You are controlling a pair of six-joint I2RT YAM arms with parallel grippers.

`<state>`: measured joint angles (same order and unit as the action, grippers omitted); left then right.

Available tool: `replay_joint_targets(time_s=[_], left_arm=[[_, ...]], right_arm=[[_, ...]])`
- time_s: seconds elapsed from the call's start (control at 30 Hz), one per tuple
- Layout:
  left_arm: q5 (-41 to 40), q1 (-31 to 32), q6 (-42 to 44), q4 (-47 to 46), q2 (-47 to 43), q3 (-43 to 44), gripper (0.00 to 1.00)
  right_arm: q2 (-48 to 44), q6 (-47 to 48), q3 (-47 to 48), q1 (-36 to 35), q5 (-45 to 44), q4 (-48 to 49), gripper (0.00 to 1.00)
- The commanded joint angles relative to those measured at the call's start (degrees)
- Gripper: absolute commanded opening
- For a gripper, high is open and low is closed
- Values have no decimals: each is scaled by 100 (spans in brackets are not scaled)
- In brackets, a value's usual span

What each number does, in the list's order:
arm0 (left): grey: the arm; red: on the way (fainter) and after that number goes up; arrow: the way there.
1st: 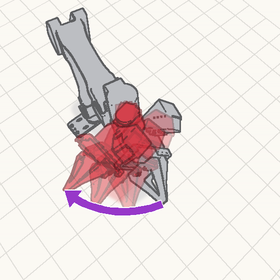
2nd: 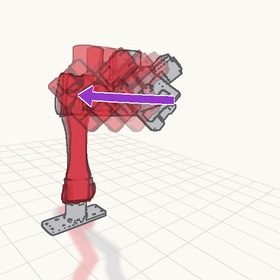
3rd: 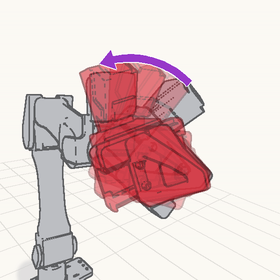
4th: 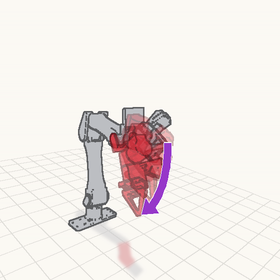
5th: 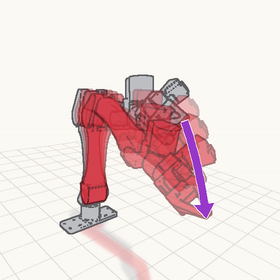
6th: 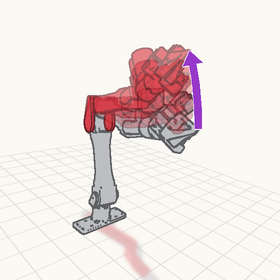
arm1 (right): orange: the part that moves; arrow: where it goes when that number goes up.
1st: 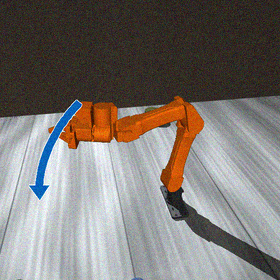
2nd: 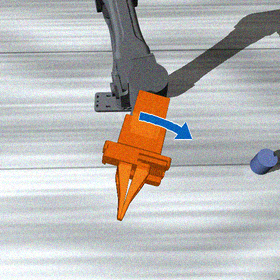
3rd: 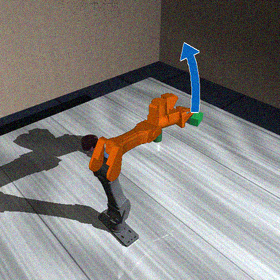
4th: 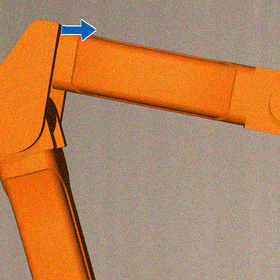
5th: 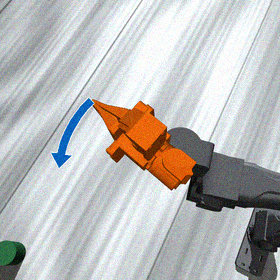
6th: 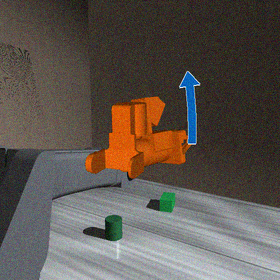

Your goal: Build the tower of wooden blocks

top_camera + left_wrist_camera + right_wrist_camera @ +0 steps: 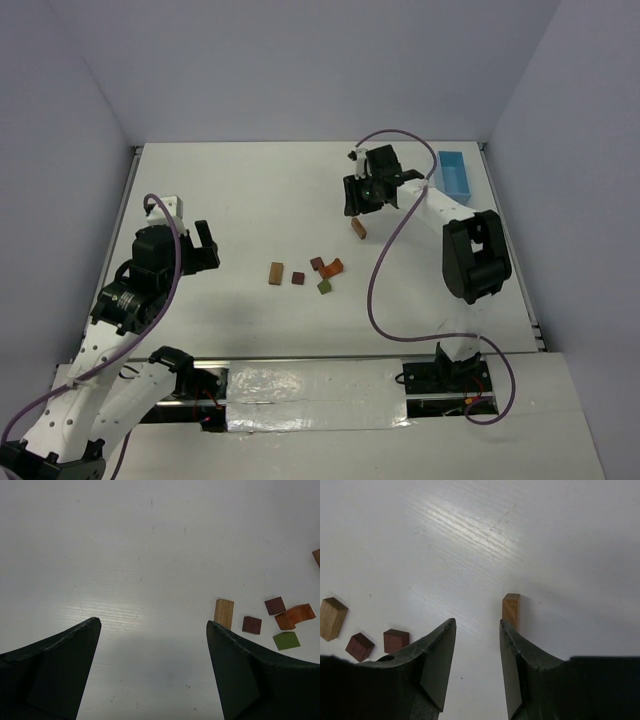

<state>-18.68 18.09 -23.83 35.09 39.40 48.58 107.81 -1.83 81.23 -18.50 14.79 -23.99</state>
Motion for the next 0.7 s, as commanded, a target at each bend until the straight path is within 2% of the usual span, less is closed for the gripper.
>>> replay_joint_targets(time_s=[0.0,0.23,0.53,0.67], left_arm=[[83,19,151,-240,-20,-24,99],[119,11,168,-257,-20,-24,100],[189,19,177,-266,7,-24,100],[180,19,177,-266,-11,-32,100]], right_arm=[[91,129,94,-4,-748,17,47],[354,295,165,-118,-1101,-35,49],[513,349,183,-145,-811,-115,45],[609,376,253,-145,-802,-194,40]])
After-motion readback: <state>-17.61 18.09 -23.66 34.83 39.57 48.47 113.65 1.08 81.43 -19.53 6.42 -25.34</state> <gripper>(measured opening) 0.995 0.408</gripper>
